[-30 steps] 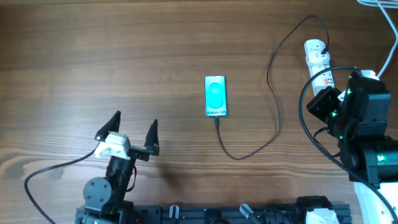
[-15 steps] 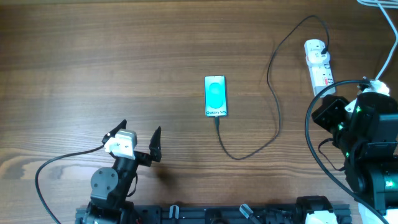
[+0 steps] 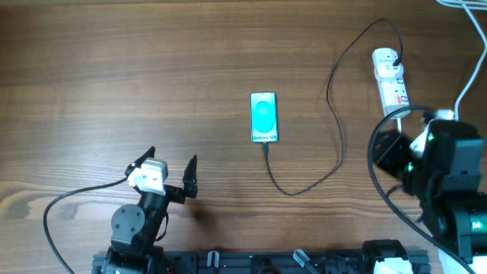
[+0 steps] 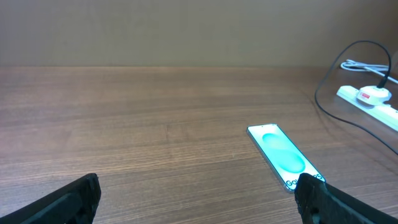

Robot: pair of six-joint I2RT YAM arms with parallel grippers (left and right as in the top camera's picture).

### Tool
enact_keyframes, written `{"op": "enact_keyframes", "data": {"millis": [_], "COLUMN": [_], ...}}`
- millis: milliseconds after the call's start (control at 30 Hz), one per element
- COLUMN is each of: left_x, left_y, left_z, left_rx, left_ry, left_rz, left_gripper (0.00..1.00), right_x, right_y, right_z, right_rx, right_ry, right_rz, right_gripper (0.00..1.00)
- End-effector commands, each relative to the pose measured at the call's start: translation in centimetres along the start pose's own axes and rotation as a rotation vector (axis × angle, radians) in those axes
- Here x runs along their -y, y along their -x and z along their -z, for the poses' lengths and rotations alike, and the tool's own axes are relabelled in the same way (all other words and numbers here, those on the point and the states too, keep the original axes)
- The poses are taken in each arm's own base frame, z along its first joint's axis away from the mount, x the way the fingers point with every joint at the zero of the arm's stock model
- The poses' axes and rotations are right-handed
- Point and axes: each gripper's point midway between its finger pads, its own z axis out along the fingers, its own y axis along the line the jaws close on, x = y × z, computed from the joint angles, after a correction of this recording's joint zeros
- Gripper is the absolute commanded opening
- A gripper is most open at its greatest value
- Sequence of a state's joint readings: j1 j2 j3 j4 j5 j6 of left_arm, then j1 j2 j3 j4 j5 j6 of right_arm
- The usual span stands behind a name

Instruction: Plug charger to phone and switch on socket

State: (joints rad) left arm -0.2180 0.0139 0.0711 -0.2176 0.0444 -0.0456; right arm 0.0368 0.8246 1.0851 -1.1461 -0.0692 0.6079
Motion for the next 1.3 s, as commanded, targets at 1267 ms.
{"op": "enact_keyframes", "data": {"millis": [1267], "left_x": [0.3], "left_y": [-0.1], "left_z": [0.0], "left_rx": [0.0], "left_ry": [-0.016], "left_rz": [-0.013], "left_gripper": [1.0], "right_x": [-4.6], "right_y": [0.4], "right_z": [-1.5], "right_rx": [0.72], "right_ry": [0.504], "right_rz": [0.57], "right_gripper": [1.0]}}
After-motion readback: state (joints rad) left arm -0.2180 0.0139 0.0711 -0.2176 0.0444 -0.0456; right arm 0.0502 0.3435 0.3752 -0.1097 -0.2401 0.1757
